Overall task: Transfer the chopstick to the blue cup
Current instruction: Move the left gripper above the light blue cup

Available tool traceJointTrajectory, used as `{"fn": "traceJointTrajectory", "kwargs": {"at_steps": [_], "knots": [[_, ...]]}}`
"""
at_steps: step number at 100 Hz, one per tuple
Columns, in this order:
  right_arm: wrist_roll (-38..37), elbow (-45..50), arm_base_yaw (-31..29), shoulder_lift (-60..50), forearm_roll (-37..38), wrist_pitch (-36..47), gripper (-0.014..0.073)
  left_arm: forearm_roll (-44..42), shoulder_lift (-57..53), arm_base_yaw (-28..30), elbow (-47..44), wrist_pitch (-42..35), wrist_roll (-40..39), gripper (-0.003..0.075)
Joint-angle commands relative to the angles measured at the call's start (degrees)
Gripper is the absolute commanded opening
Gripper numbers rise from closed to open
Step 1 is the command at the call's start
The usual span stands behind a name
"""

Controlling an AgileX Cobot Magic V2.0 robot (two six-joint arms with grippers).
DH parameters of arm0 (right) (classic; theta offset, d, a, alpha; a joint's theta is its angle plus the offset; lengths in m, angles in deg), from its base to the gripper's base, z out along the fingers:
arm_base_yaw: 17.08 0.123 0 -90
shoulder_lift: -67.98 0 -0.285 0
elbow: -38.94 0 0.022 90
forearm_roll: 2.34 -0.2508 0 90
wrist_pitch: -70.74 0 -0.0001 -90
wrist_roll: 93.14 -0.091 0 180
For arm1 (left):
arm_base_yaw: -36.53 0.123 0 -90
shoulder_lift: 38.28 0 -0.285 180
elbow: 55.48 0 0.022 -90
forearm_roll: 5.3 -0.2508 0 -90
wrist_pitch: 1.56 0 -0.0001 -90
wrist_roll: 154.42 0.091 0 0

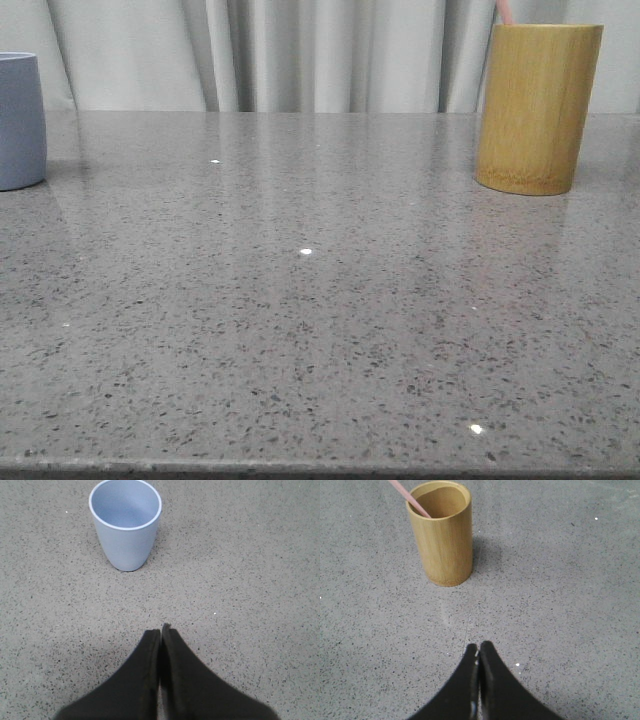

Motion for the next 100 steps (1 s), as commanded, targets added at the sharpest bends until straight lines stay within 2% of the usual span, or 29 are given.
{"fn": "traceJointTrajectory", "kwargs": {"at_steps": [1, 35, 40, 46, 53, 57, 60, 61, 62, 69, 74, 75, 78, 85, 100], "knots": [[-0.01, -2.7, -0.04, 1.61, -0.24, 2.32, -0.0067, 0.77, 2.07, -0.46, 4.26, -0.23, 1.17, -0.0019], [-0.01, -2.7, -0.04, 1.67, -0.24, 2.56, -0.0064, 1.98, 3.25, -0.46, 4.66, -1.85, 4.97, -0.0018], [-0.01, -2.7, -0.04, 1.67, -0.24, 2.56, -0.0045, 2.5, 3.25, -0.46, 4.66, -2.24, 4.97, -0.0016], [-0.01, -2.7, -0.04, 1.67, -0.24, 2.56, 0.0017, 2.5, 3.25, -0.46, 4.66, -2.24, 4.97, -0.0001], [-0.01, -2.7, -0.04, 1.67, -0.24, 2.56, 0.0139, 2.5, 3.25, -0.46, 4.66, -2.24, 4.97, 0.0065], [-0.01, -2.7, -0.04, 1.67, -0.24, 2.56, 0.0225, 2.5, 3.25, -0.46, 4.66, -2.24, 5.11, 0.0132], [-0.01, -2.7, -0.04, 1.67, -0.24, 2.56, 0.0283, 2.5, 3.25, -0.46, 4.66, -2.24, 5.23, 0.0189], [-0.01, -2.7, -0.04, 1.67, -0.24, 2.56, 0.0312, 2.5, 3.25, -0.46, 4.66, -2.24, 5.23, 0.0237], [-0.01, -2.7, -0.04, 1.67, -0.24, 2.56, 0.0325, 2.5, 3.25, -0.46, 4.66, -2.24, 5.33, 0.0237], [-0.01, -2.7, -0.04, 1.67, -0.24, 2.7, 0.0449, 2.5, 3.25, -0.46, 4.66, -2.24, 5.32, 0.0426], [-0.01, -2.7, -0.04, 1.67, -0.24, 2.82, 0.0489, 2.5, 3.25, -0.46, 4.66, -2.13, 5.32, 0.0519], [-0.01, -2.7, -0.04, 1.67, -0.24, 2.9, 0.0498, 2.5, 3.25, -0.46, 4.66, -2.05, 5.32, 0.0558], [-0.01, -2.7, -0.04, 1.67, -0.24, 3.03, 0.051, 2.5, 3.25, -0.46, 4.66, -1.91, 5.32, 0.0599], [-0.01, -2.7, -0.04, 1.67, -0.24, 3.1, 0.051, 2.51, 3.25, -0.46, 4.66, -1.45, 5.32, 0.0645], [-0.01, -2.7, -0.04, 1.67, -0.24, 3.1, 0.051, 2.51, 3.25, -0.46, 4.66, -1.08, 5.32, 0.0617]]}}
